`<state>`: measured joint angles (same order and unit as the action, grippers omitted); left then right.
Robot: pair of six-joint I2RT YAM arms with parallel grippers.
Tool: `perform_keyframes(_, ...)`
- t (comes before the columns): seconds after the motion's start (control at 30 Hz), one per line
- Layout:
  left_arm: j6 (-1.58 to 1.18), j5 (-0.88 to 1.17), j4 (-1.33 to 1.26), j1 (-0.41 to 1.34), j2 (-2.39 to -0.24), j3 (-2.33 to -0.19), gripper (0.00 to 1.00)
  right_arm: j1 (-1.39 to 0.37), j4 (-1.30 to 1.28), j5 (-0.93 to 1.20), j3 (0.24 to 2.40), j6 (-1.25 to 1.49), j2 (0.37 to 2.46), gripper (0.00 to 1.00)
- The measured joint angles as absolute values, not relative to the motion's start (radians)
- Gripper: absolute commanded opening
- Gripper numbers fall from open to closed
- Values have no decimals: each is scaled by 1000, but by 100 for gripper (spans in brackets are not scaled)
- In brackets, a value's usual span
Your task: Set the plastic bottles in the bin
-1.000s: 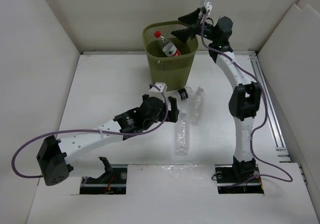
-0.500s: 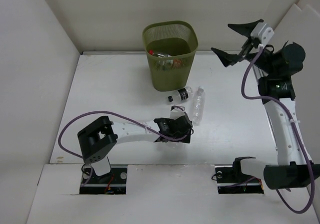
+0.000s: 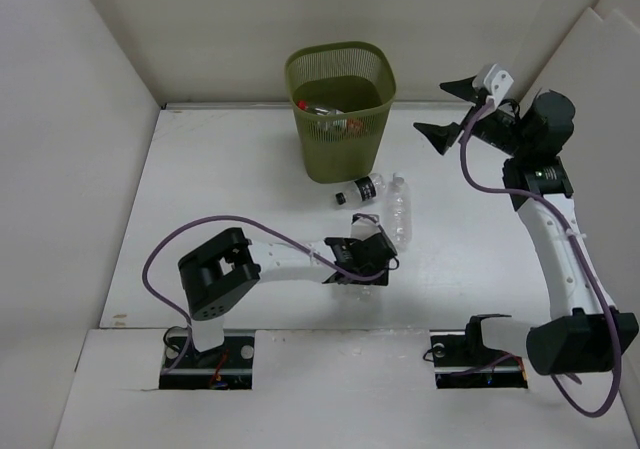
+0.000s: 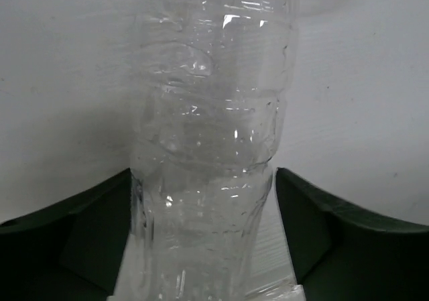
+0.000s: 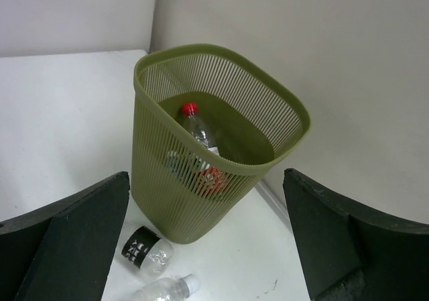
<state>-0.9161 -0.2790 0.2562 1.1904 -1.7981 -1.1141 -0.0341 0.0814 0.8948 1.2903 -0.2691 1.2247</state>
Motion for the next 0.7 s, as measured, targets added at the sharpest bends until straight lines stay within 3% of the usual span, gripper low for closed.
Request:
perform_keyframes(0.03, -920, -268, 244, 1190, -1802, -1114, 51, -34, 82, 896, 1287, -270, 1216, 100)
perform_keyframes(0.07, -922, -267, 236, 1190, -1805, -1113, 51, -34, 82, 897, 1284, -271, 1208, 100)
perform_keyframes(0.13, -926, -259, 207, 1194, -1806, -1100, 37, -34, 83, 900, 1279, -272, 1193, 100)
perform_keyframes(0.2, -943, -258, 176, 1200, -1797, -1080, 7, -34, 83, 906, 1278, -274, 1186, 100)
perform_keyframes(0.23, -948, -259, 162, 1204, -1788, -1068, 0, -34, 83, 909, 1278, -274, 1185, 100)
perform_keyframes(0.5, -979, -356, 361, 1316, -1649, -1034, 0, -36, 87, 948, 1276, -260, 1186, 100)
perform_keyframes(0.7, -896, -669, 445, 1419, -1396, -1118, 0, -83, 231, 1007, 1246, -131, 1189, 100)
